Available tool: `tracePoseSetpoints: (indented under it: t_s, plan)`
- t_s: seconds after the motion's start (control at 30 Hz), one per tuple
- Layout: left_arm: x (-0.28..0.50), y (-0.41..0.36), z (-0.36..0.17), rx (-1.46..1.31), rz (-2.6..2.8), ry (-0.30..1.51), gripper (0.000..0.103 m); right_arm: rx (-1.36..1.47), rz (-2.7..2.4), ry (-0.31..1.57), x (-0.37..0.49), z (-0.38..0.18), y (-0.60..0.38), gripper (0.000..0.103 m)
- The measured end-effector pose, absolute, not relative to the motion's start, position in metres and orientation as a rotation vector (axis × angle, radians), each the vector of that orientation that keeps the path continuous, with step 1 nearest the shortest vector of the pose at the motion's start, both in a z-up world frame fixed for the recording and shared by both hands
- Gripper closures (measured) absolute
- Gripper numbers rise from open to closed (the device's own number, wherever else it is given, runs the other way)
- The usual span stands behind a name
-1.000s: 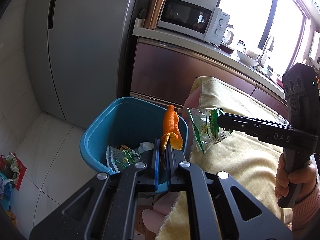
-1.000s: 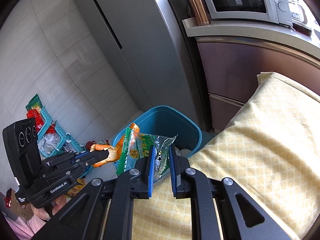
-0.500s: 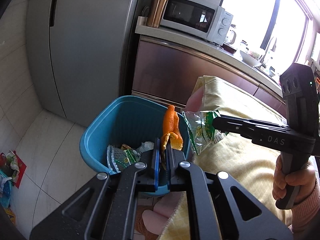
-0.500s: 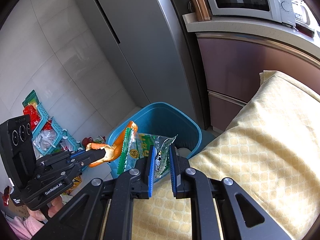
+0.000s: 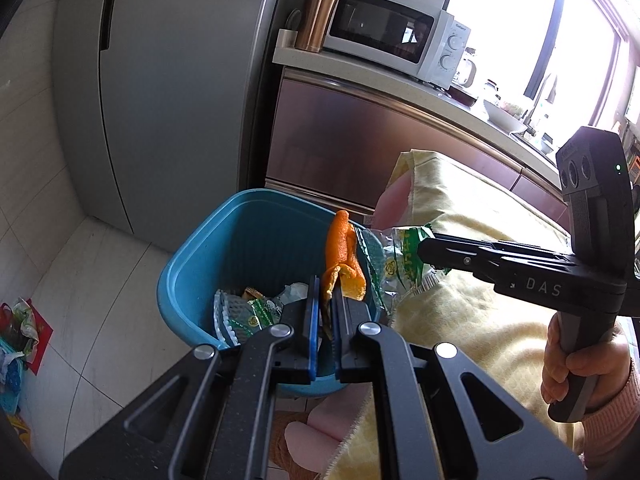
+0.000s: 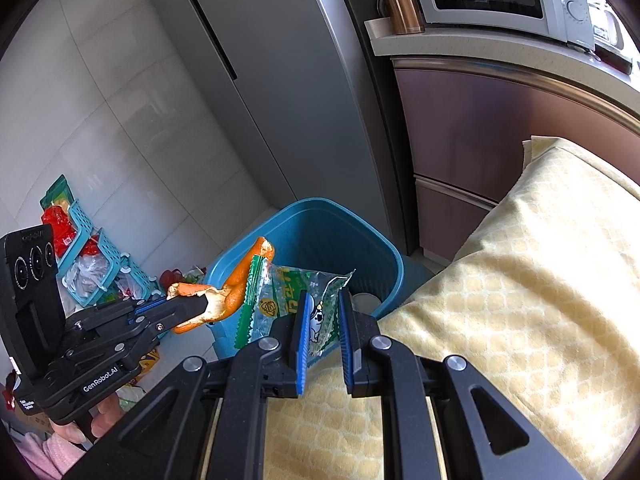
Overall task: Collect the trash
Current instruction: 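Carry the orange peel and clear wrapper over the blue bin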
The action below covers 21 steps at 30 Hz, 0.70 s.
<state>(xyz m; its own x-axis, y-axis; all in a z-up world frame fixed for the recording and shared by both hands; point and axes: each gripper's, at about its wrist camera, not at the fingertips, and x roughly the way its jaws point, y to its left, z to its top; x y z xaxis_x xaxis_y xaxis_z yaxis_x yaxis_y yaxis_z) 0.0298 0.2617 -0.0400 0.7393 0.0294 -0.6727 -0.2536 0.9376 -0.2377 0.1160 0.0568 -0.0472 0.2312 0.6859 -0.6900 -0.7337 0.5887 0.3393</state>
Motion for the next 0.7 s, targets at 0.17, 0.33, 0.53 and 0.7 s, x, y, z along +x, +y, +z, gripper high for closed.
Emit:
tracePoseSetpoints:
  t_s: [0.17,0.33,0.53,0.7]
  plan:
    - [0.032,0.263,-0.043,-0.33,0.163,0.73,0.098,-0.067,0.971,0.92,0.117,-0.05,0.059,0.091]
    - [0.035,0.264,-0.046,-0.332,0.167,0.735,0.098,-0.072,0.963,0.924,0.118,-0.053,0.062,0.091]
    - [0.037,0.264,-0.05,-0.337,0.173,0.74,0.097,-0.087,0.955,0.928,0.119,-0.055,0.069,0.091]
    - [0.038,0.265,-0.052,-0.341,0.179,0.745,0.097,-0.104,0.949,0.928,0.118,-0.057,0.075,0.09]
